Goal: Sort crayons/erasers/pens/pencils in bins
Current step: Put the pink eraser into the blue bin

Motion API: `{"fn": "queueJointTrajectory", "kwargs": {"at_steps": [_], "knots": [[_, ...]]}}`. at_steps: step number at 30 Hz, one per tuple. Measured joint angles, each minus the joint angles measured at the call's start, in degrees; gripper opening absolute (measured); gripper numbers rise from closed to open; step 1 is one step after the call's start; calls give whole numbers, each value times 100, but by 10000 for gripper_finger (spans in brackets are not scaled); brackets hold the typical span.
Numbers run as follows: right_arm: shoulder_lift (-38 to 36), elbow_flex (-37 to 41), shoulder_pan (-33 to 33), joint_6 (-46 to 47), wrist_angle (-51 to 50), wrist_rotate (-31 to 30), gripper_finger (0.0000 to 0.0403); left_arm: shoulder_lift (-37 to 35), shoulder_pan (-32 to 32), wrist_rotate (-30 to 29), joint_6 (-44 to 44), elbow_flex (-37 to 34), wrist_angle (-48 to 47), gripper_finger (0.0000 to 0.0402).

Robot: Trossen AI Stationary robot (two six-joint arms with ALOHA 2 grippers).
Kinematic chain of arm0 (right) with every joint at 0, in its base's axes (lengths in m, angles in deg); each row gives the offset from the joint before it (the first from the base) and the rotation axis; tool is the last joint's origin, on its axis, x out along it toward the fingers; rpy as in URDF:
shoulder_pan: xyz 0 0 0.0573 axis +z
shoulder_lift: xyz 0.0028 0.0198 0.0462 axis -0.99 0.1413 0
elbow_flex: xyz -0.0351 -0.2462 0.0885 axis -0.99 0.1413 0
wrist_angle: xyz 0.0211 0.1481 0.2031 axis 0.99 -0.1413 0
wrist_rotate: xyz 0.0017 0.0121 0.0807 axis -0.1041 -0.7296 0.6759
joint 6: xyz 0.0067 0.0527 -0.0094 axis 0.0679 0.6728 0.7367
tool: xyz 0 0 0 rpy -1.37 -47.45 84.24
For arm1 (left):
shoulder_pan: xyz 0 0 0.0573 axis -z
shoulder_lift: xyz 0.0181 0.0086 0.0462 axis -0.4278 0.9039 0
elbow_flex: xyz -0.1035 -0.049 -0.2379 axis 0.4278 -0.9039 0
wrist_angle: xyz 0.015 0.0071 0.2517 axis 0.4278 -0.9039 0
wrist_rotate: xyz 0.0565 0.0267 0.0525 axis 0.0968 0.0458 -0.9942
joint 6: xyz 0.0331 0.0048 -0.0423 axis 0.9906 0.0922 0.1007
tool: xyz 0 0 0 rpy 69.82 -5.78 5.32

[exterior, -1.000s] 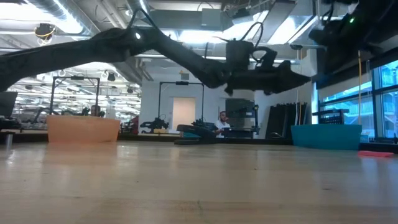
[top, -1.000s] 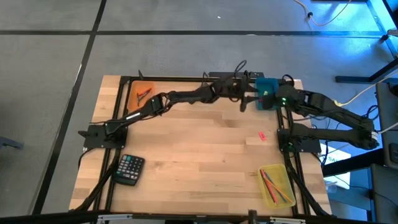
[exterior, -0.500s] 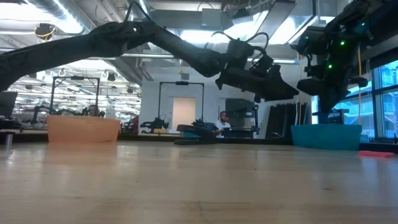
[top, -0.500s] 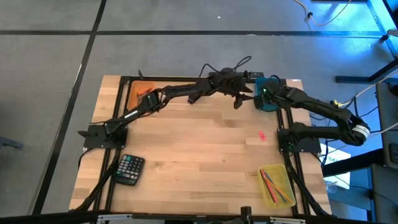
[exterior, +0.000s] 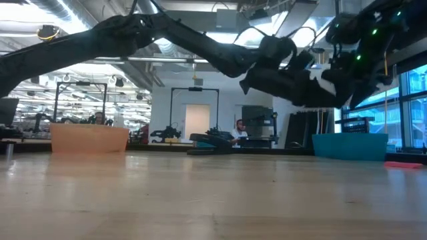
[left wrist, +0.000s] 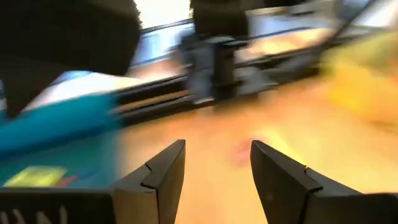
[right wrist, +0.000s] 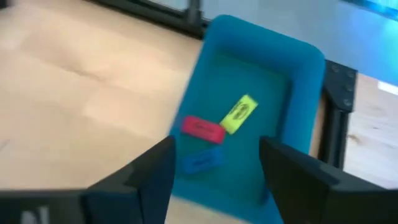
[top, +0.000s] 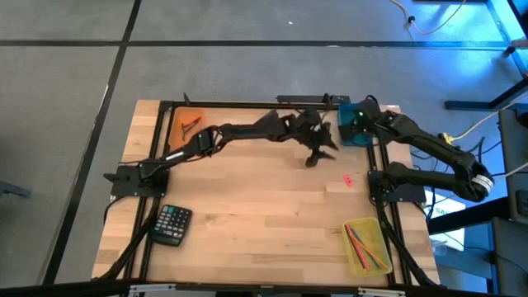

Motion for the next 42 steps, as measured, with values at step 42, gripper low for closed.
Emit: {"fn": "queueJointTrajectory", "kwargs": {"at_steps": [42], "knots": [[1491,1292,3298,2579,-540,2208,187,-1047,831,-1823,295,-2,-2820,170]]}}
